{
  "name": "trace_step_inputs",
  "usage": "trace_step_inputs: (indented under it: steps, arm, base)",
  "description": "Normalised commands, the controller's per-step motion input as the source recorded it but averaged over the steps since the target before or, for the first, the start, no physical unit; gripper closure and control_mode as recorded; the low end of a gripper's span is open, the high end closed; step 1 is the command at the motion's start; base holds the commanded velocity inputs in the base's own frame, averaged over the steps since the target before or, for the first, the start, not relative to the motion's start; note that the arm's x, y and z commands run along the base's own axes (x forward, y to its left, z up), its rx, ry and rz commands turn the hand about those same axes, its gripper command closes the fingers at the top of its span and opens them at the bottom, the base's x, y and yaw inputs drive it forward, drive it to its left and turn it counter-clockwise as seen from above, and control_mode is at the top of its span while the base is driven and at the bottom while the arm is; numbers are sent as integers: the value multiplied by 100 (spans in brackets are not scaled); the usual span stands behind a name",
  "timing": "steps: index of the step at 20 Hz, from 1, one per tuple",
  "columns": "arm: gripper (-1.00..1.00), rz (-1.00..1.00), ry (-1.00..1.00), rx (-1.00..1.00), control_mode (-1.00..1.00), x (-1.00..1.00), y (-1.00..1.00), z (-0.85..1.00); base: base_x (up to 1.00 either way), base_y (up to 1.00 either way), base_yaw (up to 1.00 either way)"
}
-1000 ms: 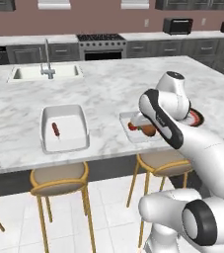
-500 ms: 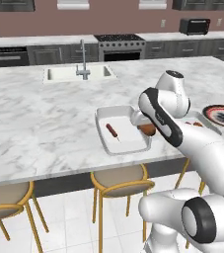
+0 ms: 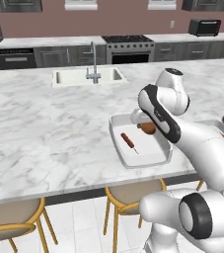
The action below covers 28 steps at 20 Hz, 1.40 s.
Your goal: Place one cooked food and one vegetable from the large plate to each tupperware container.
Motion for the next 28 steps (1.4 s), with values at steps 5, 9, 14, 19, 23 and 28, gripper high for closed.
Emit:
trace_step_inputs:
  steps: [5, 9, 14, 19, 23, 28]
  arm:
    - [100, 0, 0, 0, 100, 0, 0, 0]
    - [100, -6, 12, 0, -100, 75, -17, -1]
    - [100, 0, 7, -7, -100, 87, -48, -49]
    - [100, -4, 7, -17, -100, 73, -24, -48]
    - [100, -9, 6, -20, -100, 57, 0, -51]
    - [100, -3, 12, -3, -100, 44, -6, -50]
  base:
    - [79, -41, -5]
    - [25, -3, -2]
    - [0, 0, 0]
    - [0, 0, 0]
    - [0, 0, 0]
    - [0, 0, 0]
